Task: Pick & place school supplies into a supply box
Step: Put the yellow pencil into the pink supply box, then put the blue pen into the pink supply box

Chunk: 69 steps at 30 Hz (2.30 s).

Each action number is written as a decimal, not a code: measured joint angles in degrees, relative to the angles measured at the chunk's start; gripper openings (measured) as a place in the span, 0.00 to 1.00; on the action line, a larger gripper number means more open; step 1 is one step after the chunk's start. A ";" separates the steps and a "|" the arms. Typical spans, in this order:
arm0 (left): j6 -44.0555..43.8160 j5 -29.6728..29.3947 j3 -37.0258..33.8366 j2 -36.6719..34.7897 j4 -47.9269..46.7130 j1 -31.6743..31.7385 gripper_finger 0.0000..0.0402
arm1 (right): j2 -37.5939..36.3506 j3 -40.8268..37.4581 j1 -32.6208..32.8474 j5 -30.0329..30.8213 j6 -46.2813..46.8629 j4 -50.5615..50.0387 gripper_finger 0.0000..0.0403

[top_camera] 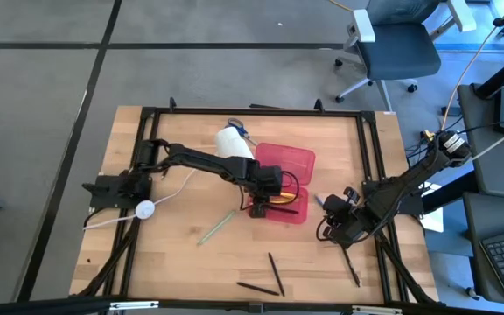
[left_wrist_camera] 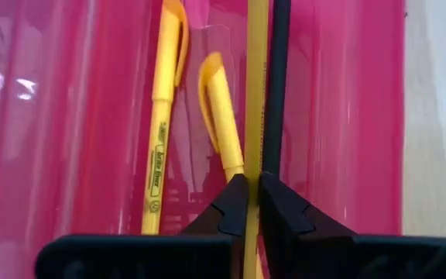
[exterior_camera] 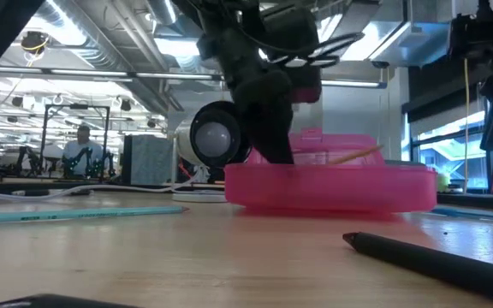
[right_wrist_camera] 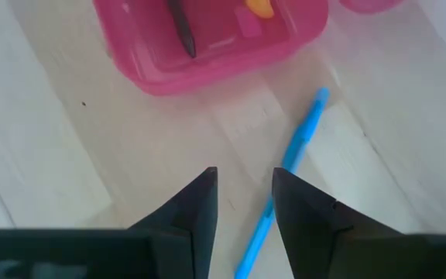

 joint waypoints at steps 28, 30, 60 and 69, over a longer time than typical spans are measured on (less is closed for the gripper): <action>-0.63 -0.41 -0.02 1.50 0.66 -0.48 0.18 | 3.44 -0.30 -1.74 0.55 8.46 -0.35 0.32; -0.59 -0.44 -0.02 1.49 0.84 -0.50 0.19 | 3.44 -0.30 -2.22 -0.21 10.09 -0.67 0.32; 2.31 -4.85 6.54 -8.36 -10.00 -1.28 0.20 | 3.37 -9.64 -8.37 -7.56 6.69 10.90 0.32; -2.34 -11.67 -3.50 -23.09 -6.88 -2.78 0.20 | 3.38 -9.64 -10.30 -5.92 4.57 10.88 0.32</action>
